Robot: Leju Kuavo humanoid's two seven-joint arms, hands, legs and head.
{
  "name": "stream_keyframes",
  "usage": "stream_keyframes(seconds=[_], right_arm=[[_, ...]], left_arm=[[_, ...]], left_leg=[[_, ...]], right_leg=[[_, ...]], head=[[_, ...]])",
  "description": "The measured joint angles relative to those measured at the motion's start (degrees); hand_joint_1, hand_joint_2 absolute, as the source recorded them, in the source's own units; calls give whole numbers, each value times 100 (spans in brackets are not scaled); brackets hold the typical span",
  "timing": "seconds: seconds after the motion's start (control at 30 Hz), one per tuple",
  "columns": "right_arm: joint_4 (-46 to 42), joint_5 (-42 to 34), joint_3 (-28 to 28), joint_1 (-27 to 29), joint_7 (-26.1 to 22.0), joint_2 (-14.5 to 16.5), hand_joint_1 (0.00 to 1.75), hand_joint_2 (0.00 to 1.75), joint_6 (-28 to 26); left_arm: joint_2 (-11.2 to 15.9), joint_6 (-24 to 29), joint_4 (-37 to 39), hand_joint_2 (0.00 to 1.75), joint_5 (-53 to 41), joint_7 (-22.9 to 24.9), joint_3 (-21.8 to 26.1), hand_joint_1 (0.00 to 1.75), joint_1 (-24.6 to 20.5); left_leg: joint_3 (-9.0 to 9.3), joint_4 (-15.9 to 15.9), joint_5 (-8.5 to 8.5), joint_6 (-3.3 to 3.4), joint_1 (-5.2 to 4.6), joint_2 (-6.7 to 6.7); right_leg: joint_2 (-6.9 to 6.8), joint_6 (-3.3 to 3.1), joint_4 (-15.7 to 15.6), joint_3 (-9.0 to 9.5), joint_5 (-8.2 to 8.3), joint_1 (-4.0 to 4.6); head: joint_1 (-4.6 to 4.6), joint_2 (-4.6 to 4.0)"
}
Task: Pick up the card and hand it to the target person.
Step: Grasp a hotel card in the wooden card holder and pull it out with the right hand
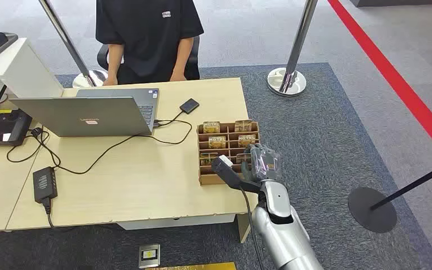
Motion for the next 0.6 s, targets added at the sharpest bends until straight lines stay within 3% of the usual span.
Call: stream_keyframes(seconds=[0.33,0.6], right_arm=[[-1,-7,0,11,-22,14,132,175,2],[-11,-28,-1,17,-54,27,143,175,2]], left_arm=[[0,3,0,0,-2,6,-2,0,-1],[0,5,0,0,-7,23,-2,0,-1]], left_leg=[[0,0,0,0,0,0],[2,0,3,-1,0,0]], right_leg=[[0,0,0,0,0,0],[0,-1,0,2,2,0]], head=[[-1,0],[0,0]])
